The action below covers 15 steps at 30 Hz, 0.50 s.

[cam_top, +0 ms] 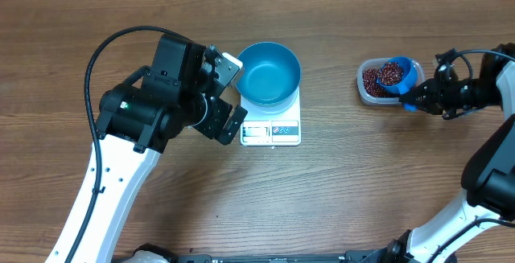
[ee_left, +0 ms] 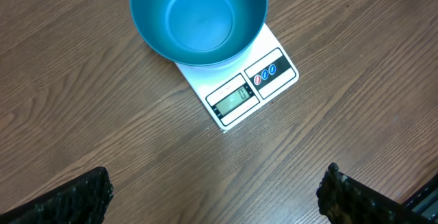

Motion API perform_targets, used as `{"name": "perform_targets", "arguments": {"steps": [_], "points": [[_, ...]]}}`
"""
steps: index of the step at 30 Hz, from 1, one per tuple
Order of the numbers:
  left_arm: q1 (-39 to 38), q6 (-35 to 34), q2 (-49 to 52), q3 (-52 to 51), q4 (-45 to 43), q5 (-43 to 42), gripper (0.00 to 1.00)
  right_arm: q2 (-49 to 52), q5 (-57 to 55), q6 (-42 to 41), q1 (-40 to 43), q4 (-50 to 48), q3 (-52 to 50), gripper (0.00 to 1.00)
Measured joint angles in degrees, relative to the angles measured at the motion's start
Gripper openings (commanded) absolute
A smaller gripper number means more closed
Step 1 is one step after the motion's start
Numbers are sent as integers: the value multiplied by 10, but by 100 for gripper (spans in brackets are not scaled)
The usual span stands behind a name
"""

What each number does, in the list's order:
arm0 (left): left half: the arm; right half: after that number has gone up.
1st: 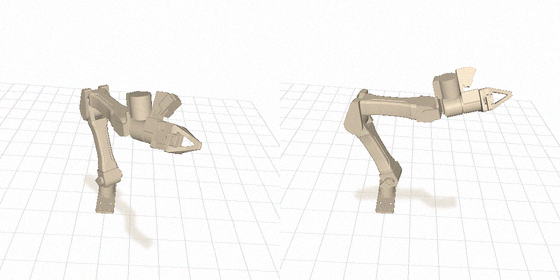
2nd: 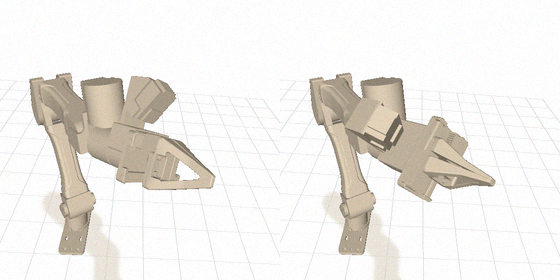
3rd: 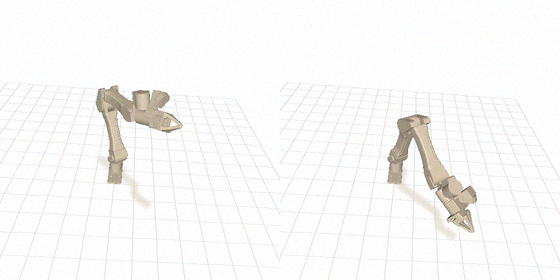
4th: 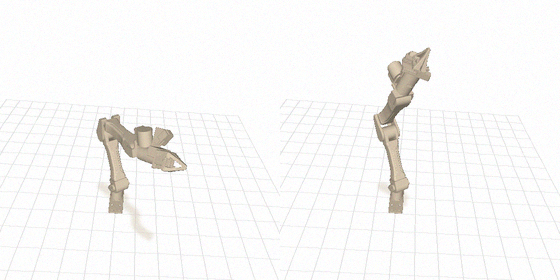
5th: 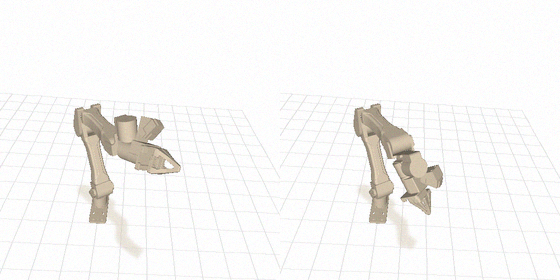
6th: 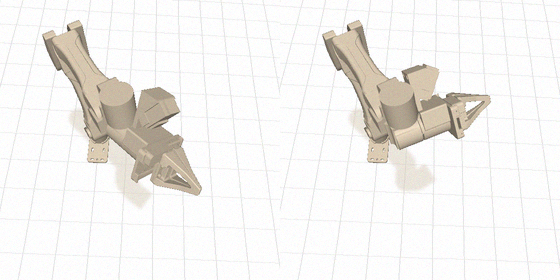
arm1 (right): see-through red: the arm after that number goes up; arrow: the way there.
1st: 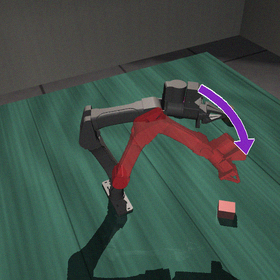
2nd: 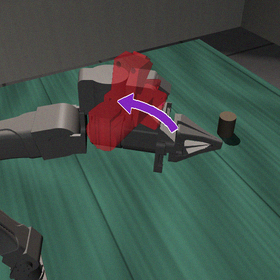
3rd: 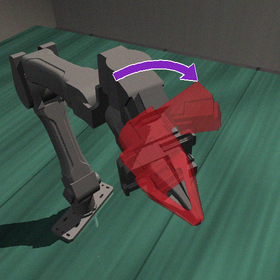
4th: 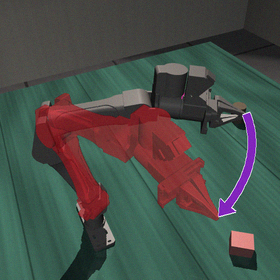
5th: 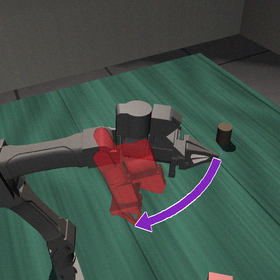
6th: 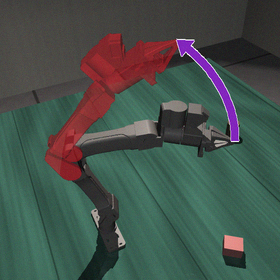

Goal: Scoop item into bowl and weigh 150g on scale
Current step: 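Scoop red beans and lift the filled scoop with the right gripper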

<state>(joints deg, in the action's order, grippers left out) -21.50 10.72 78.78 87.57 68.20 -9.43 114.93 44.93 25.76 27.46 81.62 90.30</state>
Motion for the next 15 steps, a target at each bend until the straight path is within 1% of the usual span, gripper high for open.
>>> {"name": "perform_targets", "arguments": {"steps": [8,15], "points": [[0,0,0,0,0,0,99,0,51,42,27,30,0,4],[0,0,0,0,0,0,100,0,111,116,48,82,-1,4]]}}
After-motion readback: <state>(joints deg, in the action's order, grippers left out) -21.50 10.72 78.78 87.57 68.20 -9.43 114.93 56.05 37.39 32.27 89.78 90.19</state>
